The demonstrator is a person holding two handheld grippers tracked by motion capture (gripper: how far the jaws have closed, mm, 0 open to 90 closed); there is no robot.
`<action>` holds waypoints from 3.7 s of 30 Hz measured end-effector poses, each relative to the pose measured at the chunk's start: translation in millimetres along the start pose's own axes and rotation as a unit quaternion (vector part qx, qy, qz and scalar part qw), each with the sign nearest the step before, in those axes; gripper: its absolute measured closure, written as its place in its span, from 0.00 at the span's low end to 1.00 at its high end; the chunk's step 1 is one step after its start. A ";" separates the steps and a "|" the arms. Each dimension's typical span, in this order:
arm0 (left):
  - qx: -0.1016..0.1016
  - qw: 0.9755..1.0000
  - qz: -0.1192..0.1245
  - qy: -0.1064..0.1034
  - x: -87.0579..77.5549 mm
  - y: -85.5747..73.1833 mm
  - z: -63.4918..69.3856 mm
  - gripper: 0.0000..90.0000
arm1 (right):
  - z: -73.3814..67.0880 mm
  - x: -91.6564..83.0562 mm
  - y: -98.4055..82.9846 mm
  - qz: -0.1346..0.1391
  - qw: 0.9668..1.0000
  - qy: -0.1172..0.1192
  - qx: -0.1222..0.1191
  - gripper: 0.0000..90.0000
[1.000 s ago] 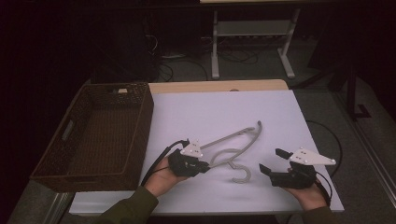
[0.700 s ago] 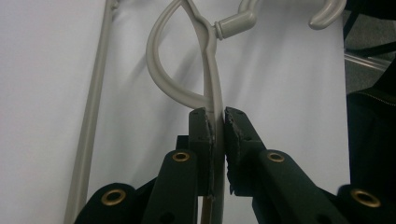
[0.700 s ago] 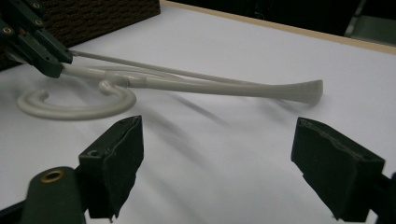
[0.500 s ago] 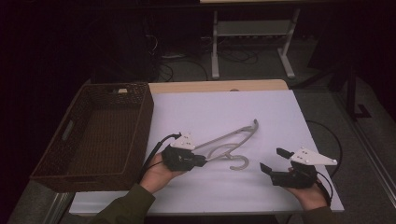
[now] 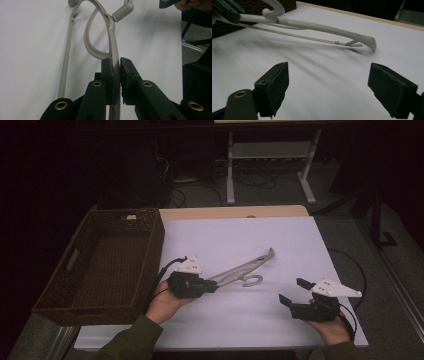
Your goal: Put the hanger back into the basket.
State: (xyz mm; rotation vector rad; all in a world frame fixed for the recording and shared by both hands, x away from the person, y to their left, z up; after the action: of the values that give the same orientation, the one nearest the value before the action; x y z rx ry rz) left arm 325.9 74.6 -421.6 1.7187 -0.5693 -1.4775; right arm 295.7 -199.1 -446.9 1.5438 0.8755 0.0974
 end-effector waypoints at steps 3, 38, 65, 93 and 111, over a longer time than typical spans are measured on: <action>-0.003 1.000 0.006 0.004 -4.1 2.7 -1.8 0.92 | 0.2 -0.1 0.1 0.000 1.000 0.000 0.000 0.18; -0.034 0.993 0.094 0.060 -95.8 42.2 -40.8 0.92 | 1.9 -0.2 1.5 0.006 1.000 -0.004 0.007 0.18; -0.069 0.980 0.124 0.137 -172.5 15.7 -75.2 0.92 | 3.0 -0.6 1.4 0.006 1.000 -0.007 0.008 0.18; -0.119 0.959 0.122 0.225 -246.4 -36.9 -102.5 0.92 | 3.4 -0.5 1.4 0.006 1.000 -0.009 0.012 0.18; -0.151 0.950 0.088 0.257 -290.0 -85.5 -99.7 0.92 | 5.4 0.7 2.2 0.007 1.000 -0.012 0.012 0.18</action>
State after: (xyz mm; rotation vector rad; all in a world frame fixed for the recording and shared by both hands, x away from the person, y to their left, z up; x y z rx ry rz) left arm 344.3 372.3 -310.2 1.6656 -0.1961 -0.8836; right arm 300.1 -202.9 -446.4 1.5708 0.8510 0.0780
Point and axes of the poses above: each handheld gripper's, and its own axes: x roughly forward along the jaws, y roughly out of its top, z roughly to its right, the point moved 8 cm from there along x, roughly forward along the jaws, and after that the axes turned 9 degrees about x, right-handed, at the moved point
